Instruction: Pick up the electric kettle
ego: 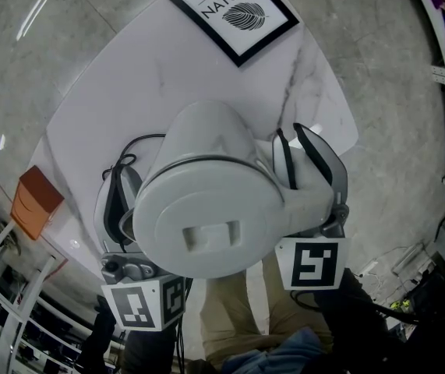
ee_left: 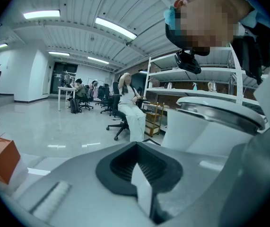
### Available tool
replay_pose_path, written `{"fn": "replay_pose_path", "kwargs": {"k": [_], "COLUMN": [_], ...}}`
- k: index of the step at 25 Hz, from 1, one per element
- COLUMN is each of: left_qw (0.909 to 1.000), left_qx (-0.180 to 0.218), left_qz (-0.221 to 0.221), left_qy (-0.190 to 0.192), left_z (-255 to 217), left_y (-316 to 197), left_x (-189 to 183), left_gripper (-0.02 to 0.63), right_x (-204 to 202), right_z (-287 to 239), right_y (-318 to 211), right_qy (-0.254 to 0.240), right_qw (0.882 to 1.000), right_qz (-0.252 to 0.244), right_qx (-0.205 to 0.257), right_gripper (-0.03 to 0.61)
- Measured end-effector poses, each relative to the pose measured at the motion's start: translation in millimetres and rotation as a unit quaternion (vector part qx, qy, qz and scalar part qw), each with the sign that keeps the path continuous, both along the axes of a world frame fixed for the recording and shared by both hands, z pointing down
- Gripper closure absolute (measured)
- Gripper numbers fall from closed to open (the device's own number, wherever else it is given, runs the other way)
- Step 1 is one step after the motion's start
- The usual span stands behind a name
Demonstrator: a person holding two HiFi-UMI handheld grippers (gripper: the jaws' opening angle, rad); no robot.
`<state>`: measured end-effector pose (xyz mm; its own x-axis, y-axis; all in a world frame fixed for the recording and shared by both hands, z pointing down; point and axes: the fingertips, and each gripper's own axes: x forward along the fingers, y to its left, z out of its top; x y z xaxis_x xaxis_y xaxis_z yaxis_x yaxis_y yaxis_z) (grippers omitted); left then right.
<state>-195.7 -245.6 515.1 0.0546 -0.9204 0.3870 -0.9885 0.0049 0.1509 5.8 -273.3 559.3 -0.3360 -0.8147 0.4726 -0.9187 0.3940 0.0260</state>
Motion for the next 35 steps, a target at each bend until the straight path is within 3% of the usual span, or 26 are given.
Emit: {"fn": "replay_pose_path", "kwargs": {"k": [35], "left_qw": [0.9984], "left_qx": [0.051], "left_qz": [-0.021], "left_qy": [-0.008], "left_z": [-85], "left_y": [-3], "left_x": [-24], "left_gripper": [0.612], "right_x": [-24], "right_z": [-85], "right_y": [-15], "right_qy": [-0.009], "right_qw": [0.999], "right_qz": [-0.007], "right_qx": [0.053], "right_gripper": [0.483]}}
